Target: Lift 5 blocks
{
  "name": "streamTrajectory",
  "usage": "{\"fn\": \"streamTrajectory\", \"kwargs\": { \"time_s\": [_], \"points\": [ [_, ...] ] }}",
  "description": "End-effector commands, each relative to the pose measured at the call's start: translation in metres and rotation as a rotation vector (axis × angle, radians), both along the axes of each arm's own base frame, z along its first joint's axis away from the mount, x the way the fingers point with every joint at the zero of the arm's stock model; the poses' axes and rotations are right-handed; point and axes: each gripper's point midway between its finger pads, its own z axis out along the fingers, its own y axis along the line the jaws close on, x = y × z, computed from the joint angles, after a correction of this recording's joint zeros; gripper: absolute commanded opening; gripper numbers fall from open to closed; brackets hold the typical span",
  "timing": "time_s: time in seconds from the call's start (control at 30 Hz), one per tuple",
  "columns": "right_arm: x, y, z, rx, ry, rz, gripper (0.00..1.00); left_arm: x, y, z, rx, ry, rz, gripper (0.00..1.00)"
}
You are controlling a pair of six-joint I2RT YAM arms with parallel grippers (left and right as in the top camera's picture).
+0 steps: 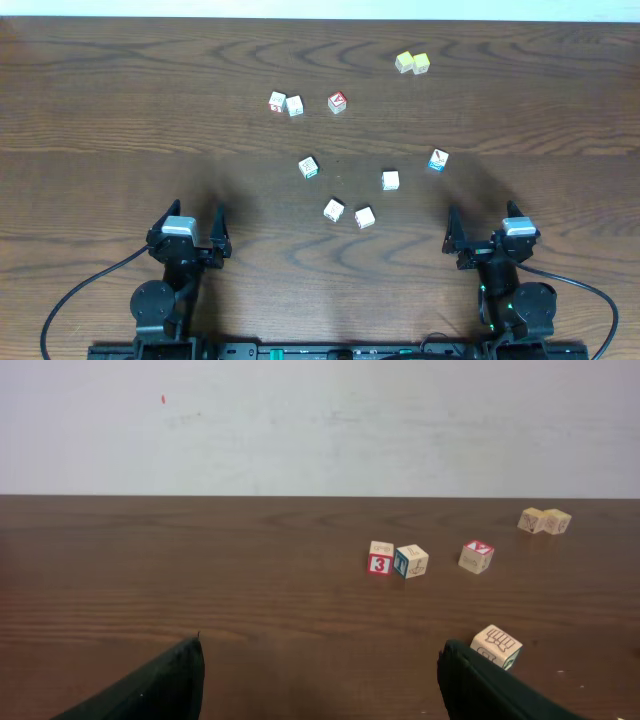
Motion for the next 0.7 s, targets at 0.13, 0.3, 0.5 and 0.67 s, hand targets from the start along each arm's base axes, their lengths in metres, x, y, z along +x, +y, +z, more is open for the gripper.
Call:
{"fn": "streamTrajectory", "kwargs": {
  "time_s": [0.13,0.3,0.5,0.67],
  "points": [
    [0.000,-0.004,-0.001,-0.015,-0.003,-0.018,0.99,-0.002,-0.001,-0.014,0.003,0.049,-0.009,0.75],
    [0.000,-0.004,-0.001,-0.015,-0.003,-0.018,0.99,-0.002,-0.001,-0.014,0.003,0.049,-0.009,0.75],
    [0.000,-0.004,-0.001,-0.015,-0.003,-0.018,0.99,-0.006,-0.024,-0.011,-0.102,0.056,-0.132,0.75],
    [0.000,-0.004,-0.001,-0.015,-0.003,-0.018,0.99,-0.036,-0.086,0.017,-0.408,0.087,-0.526,0.75]
  ]
}}
